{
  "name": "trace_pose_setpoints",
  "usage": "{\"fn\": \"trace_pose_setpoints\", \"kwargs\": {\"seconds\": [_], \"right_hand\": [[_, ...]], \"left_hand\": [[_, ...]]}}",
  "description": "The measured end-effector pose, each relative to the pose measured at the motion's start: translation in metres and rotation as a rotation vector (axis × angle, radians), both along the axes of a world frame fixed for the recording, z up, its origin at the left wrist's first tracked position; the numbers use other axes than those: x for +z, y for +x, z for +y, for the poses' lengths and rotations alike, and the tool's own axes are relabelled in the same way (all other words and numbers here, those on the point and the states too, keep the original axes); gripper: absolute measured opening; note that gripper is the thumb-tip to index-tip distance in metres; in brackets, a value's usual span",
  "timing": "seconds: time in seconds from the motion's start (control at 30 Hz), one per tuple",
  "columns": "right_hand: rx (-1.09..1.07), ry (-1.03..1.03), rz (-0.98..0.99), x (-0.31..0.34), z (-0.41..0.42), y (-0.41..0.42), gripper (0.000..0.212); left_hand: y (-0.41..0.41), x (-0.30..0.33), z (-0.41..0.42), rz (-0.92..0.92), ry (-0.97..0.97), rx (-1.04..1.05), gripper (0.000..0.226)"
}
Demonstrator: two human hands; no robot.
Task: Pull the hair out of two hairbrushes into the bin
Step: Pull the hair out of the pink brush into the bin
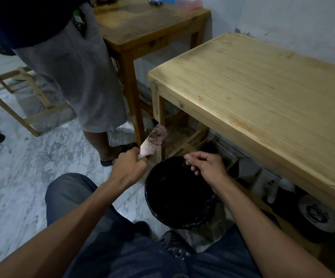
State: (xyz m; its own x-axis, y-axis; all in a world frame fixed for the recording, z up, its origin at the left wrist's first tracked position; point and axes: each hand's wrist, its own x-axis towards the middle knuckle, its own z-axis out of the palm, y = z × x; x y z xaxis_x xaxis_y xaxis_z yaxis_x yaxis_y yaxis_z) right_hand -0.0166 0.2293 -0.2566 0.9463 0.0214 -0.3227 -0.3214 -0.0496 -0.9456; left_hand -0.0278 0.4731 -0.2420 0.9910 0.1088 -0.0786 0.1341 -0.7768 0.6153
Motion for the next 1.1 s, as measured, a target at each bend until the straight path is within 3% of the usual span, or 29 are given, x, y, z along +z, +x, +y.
{"fn": "trace_pose_setpoints", "kwargs": {"seconds": [0.13,0.27,0.4,0.47,0.53,0.6,0.77,0.97,1.1], "right_hand": [[-0.014,-0.114,0.064,-0.007,-0.009,-0.005,0.01],[0.12,-0.288,0.158,-0.013,-0.012,-0.009,0.009],[0.263,-0.483,0.196,-0.007,-0.003,-0.002,0.071],[0.206,-0.432,0.147,0.005,0.008,0.0,0.083],[0.169,-0.221,0.086,0.012,0.017,0.002,0.078],[0.212,-0.04,0.052,0.016,0.022,0.005,0.058],[0.14,0.002,-0.04,0.013,0.027,0.006,0.006],[0.1,-0.265,0.03,-0.005,0.0,-0.001,0.007],[0.125,-0.367,0.089,-0.011,-0.009,-0.008,0.017]], "left_hand": [[0.002,0.008,0.001,0.05,-0.16,0.134,0.018],[0.001,0.012,-0.002,0.03,-0.157,0.082,0.019],[-0.002,0.008,-0.007,-0.052,-0.038,-0.027,0.014],[-0.005,0.007,-0.01,-0.094,0.008,-0.088,0.015],[-0.007,0.006,-0.014,-0.129,0.025,-0.144,0.017],[-0.008,0.007,-0.018,-0.162,0.041,-0.178,0.022],[-0.006,0.011,-0.021,-0.167,0.043,-0.185,0.025],[0.002,0.014,-0.009,-0.088,-0.078,0.007,0.012],[0.001,0.015,-0.008,-0.09,-0.083,0.011,0.013]]}}
